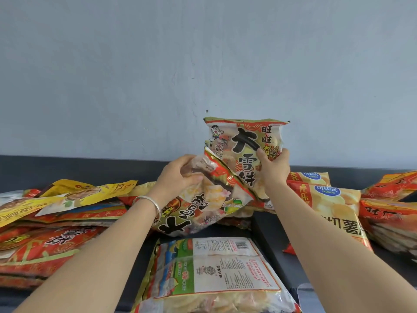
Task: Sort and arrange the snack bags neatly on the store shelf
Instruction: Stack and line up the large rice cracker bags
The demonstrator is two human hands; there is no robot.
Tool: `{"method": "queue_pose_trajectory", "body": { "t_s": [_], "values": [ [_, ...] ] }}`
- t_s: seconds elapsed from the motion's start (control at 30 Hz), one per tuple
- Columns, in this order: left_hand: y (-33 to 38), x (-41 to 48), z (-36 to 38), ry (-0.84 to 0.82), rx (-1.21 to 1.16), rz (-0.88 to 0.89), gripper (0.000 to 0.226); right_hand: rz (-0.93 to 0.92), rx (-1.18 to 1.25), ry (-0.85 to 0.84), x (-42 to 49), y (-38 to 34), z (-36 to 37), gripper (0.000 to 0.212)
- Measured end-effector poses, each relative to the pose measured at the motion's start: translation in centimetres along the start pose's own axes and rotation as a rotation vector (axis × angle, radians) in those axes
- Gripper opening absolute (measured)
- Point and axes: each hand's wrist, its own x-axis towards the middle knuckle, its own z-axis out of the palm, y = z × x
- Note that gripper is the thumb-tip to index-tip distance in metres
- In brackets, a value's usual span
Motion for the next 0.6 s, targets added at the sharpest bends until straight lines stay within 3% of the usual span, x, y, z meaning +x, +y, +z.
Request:
{"method": "queue_pose_trajectory", "body": {
  "t_s": [0.2,0.33,0.47,0.6],
  "values": [
    [0.4,0.2,-1.2,0.115,-0.211,-0.053,0.032,0.203,0.034,-0.110,-1.3,2.3,1.1,0.038],
    [-1.1,0.2,-1.0,0.188,-0.022,-0.186,0.033,0.380,-0.027,-0.168,-1.8,3.6,1.8,0.059],
    [-2.1,0.1,-0.2,0.213,0.143,-0.250,0.045,0.189,-0.180,-0.139,-2.4,3.4,2.8,0.078],
    [-2.5,0.4,0.0,0.197,0.203,-0.243,0.046,0.081,-0.119,-0.222,-2.5,3.1,3.5,0.077]
  ]
}}
